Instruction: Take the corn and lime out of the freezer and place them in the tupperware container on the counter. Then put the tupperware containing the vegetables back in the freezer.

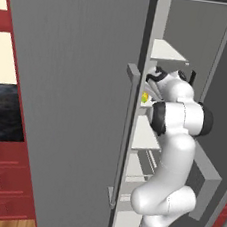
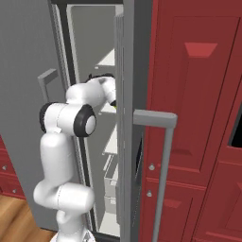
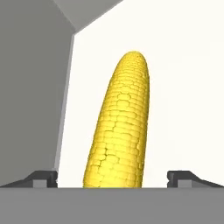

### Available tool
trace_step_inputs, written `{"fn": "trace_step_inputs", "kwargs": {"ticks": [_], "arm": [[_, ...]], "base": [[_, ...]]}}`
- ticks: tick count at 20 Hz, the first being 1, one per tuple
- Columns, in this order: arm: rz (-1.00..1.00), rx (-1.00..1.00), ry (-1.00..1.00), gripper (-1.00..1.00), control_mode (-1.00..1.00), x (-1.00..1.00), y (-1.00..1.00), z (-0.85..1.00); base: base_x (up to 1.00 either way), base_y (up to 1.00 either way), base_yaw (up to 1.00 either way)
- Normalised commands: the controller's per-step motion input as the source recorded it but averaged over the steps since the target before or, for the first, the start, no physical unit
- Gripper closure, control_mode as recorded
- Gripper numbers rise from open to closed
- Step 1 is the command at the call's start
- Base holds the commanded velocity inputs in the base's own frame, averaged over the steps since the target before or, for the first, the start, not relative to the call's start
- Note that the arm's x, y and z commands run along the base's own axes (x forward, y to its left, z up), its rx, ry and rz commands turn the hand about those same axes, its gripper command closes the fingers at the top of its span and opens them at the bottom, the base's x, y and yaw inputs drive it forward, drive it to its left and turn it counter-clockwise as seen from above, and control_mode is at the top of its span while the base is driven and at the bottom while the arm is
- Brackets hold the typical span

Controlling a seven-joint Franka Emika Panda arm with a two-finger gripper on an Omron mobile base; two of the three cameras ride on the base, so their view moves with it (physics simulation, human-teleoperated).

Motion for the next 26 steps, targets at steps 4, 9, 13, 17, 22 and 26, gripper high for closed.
{"fn": "trace_step_inputs", "kwargs": {"ticks": [4, 9, 13, 17, 22, 26], "arm": [[0.0, 0.03, 0.0, -1.0, -1.0, 0.28, 0.0, -0.3], [0.0, 0.0, 0.0, -1.0, -1.0, 0.23, 0.09, -0.29], [0.0, 0.0, 0.0, -1.0, -1.0, 0.06, 0.4, -0.34], [-0.01, 0.0, 0.0, -1.0, -1.0, 0.0, 0.45, -0.4], [-0.02, 0.0, 0.0, 1.0, -1.0, 0.0, 0.44, -0.55], [-0.04, -0.01, 0.0, 1.0, -1.0, -0.09, 0.19, -0.36]], "base": [[0.0, 0.0, 0.0], [0.0, 0.0, 0.0], [0.0, 0.0, 0.0], [0.0, 0.0, 0.0], [0.0, 0.0, 0.0], [0.0, 0.0, 0.0]]}}
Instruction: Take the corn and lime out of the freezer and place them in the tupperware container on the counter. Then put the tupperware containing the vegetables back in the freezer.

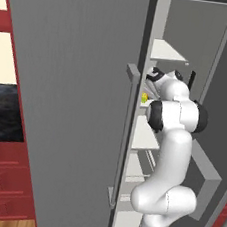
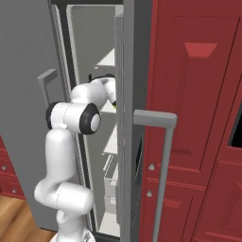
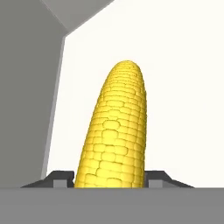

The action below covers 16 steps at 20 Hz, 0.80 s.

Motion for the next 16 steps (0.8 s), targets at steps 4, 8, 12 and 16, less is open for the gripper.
{"fn": "trace_step_inputs", "kwargs": {"ticks": [4, 8, 12, 16], "arm": [[-0.03, -0.01, -0.08, 1.0, -1.0, -0.5, 0.08, -0.01], [-0.03, 0.0, -0.12, 1.0, -1.0, -0.63, 0.0, 0.11], [-0.03, 0.0, -0.21, 1.0, -1.0, -0.99, 0.06, 0.23], [-0.04, 0.0, -0.16, 1.0, -1.0, -1.0, 0.0, 0.69]], "base": [[0.0, 0.0, 0.0], [0.0, 0.0, 0.0], [0.0, 0.0, 0.0], [0.0, 0.0, 0.0]]}}
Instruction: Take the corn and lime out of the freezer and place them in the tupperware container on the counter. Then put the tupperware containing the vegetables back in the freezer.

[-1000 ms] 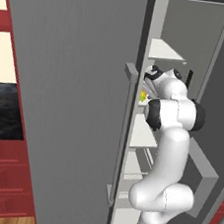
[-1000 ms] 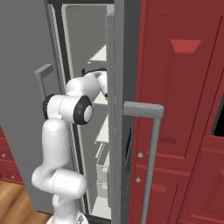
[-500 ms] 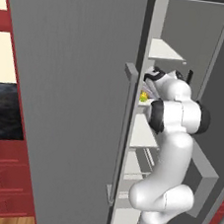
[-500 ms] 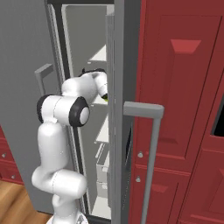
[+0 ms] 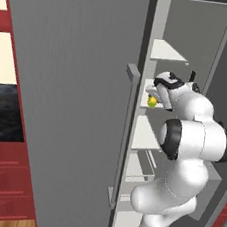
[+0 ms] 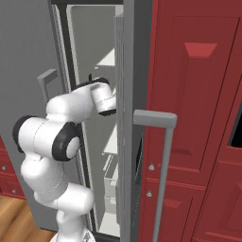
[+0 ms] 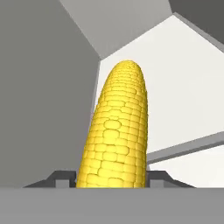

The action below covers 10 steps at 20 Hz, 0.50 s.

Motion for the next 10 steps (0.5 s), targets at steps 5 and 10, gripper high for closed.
{"fn": "trace_step_inputs", "kwargs": {"ticks": [5, 10], "arm": [[-0.01, 0.0, -0.02, 1.0, -1.0, -1.0, 0.0, 0.98], [0.0, 0.0, 0.05, 1.0, -1.0, -1.0, 0.0, 0.82]], "base": [[0.0, 0.0, 0.0], [0.0, 0.0, 0.0]]}}
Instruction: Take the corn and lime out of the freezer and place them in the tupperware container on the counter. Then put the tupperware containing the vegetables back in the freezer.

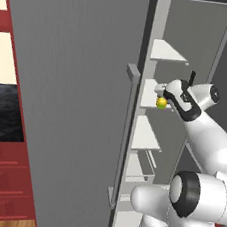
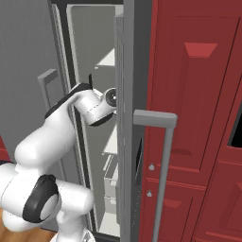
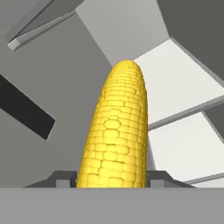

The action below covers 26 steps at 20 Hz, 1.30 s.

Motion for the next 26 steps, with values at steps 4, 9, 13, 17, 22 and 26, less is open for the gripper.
{"fn": "trace_step_inputs", "kwargs": {"ticks": [4, 9, 13, 17, 22, 26], "arm": [[0.0, 0.0, 0.17, 1.0, -1.0, -1.0, 0.0, 0.56], [-0.01, 0.0, 0.22, 1.0, -1.0, -1.0, 0.03, 0.26], [-0.02, -0.03, 0.2, 1.0, -1.0, -1.0, 0.13, 0.12], [-0.04, -0.09, 0.2, 1.0, -1.0, -1.0, 0.11, 0.06], [-0.02, -0.12, 0.14, 1.0, -1.0, -0.9, 0.02, -0.01], [0.0, -0.13, 0.14, 1.0, -1.0, -0.47, 0.12, -0.11]], "base": [[0.0, 0.0, 0.0], [0.0, 0.0, 0.0], [0.0, 0.0, 0.0], [0.0, 0.0, 0.0], [0.0, 0.0, 0.0], [0.0, 0.0, 0.0]]}}
